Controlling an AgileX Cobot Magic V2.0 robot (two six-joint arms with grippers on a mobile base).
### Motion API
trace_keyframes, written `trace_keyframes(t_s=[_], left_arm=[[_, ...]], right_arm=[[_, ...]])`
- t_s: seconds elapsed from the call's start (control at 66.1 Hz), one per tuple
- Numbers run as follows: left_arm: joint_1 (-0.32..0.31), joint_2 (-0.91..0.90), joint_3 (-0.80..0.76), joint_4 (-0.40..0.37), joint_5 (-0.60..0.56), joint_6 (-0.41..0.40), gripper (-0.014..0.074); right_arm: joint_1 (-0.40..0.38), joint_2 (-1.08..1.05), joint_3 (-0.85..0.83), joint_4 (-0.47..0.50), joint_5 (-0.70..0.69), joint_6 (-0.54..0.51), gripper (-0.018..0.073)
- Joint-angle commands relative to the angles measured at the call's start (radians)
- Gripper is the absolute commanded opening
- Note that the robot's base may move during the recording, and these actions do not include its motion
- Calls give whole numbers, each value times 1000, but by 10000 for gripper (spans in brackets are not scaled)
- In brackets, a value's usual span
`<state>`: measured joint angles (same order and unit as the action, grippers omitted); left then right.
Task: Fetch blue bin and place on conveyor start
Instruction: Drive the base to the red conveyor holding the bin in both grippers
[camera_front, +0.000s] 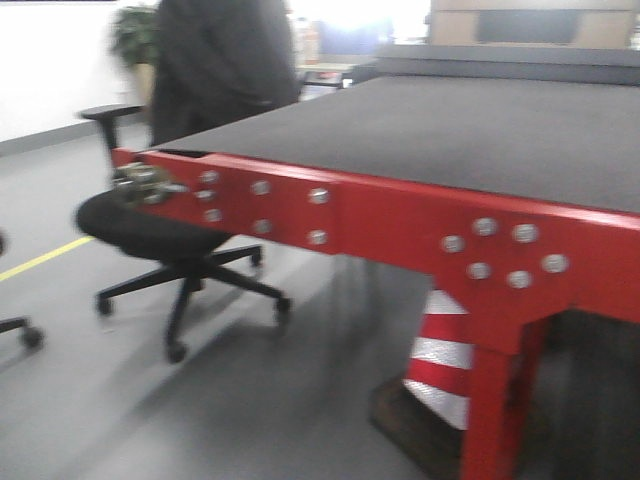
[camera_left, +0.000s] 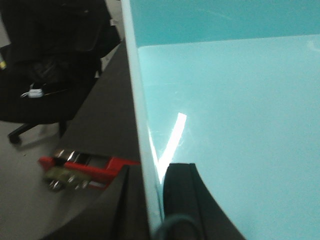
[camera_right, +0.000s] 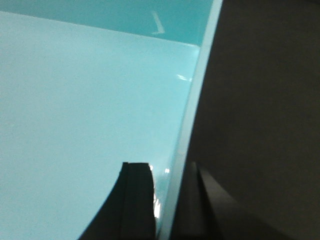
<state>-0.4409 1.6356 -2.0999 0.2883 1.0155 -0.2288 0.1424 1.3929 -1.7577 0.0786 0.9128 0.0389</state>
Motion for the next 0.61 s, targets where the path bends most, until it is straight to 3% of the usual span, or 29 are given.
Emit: trace_keyframes(t_s=[0.0,0.59], left_arm=[[-1,-13,-14,67,-46,9,-111],[-1,-13,-14,67,-46,9,-111]], right_arm=[[0,-16,-8,-4,-31,-29,-153],[0,-16,-8,-4,-31,-29,-153]])
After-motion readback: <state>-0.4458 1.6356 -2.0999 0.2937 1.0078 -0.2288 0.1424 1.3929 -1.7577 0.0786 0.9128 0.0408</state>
